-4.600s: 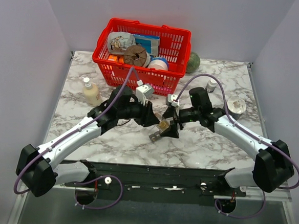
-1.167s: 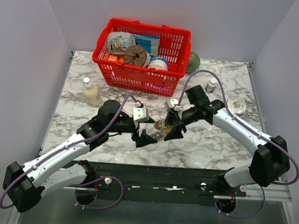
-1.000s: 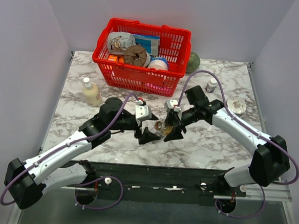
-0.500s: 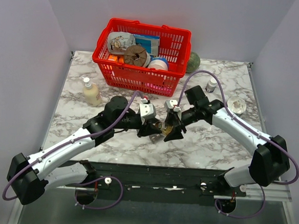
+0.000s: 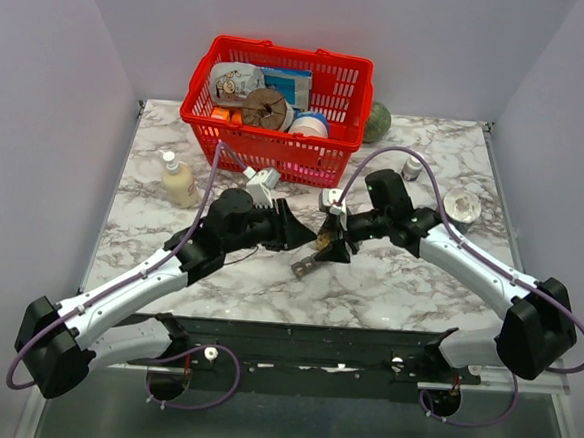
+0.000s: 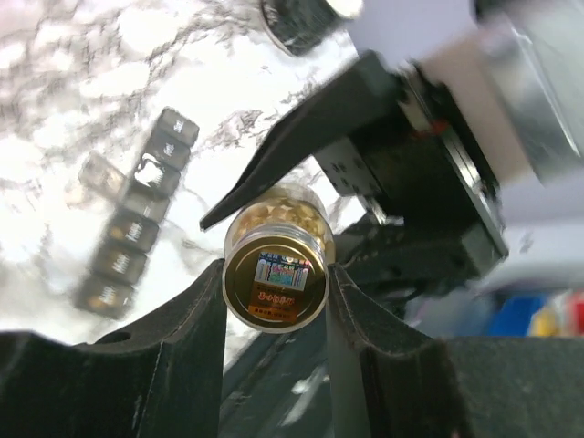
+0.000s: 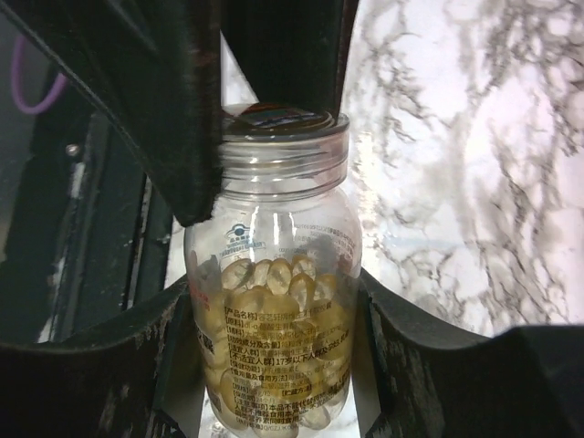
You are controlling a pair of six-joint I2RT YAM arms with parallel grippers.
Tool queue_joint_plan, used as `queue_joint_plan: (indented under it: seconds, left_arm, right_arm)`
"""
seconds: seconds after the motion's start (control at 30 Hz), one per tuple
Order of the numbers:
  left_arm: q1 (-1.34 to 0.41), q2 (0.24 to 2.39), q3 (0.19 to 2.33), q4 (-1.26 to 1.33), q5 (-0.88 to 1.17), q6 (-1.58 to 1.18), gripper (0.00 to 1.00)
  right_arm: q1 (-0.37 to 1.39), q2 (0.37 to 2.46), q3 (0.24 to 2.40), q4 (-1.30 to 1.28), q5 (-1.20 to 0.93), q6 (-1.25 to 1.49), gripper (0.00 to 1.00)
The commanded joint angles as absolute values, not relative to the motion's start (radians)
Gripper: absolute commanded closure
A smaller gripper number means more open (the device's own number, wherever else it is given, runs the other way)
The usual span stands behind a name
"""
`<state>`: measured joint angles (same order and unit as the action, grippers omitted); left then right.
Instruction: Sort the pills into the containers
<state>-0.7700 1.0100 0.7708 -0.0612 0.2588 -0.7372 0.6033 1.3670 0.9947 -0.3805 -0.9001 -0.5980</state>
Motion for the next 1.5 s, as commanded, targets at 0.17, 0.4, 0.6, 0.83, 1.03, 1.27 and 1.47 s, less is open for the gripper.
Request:
queue_joint_plan:
  seconds: [0.17,0.4,0.6,0.83,1.03,1.27,1.47]
  left_arm:
    - [-0.773,1.046,0.790,-0.112,0.127,-1.359,1.00]
    - [-0.766,1.034,0.821,-0.152,0.152,-1.255,0.28]
    - [-0.695,0.944,0.761,-0.101,0.245,-1.149,0.01]
    - [-0.601,0.792,0.707,-0.065,0.486,-0.549,0.01]
    - [-0.638,0.704,0.638,-0.090,0.750,0.065,0.01]
    - [-0.696,0.799,0.698,-0.117,0.732,0.270,0.01]
    - [-0.729,0.896,0.742,-0.094,0.674,0.288,0.04]
  right_arm:
    - [0.598,1.353,0.971,-0.241,-0.703,-0.517,0.96]
    - [0.598,1.358,0.977,-0.256,-0.727,-0.531,0.96]
    - [0.597,1.362,0.986,-0.288,-0.823,-0.546,0.96]
    - [0.588,1.403,1.031,-0.438,-1.058,-0.659,0.96]
    - [0.588,1.489,1.121,-0.661,-1.210,-0.799,0.96]
    - [0.588,1.496,1.117,-0.660,-1.209,-0.802,0.96]
    - [0.589,1.496,1.117,-0.666,-1.210,-0.808,0.96]
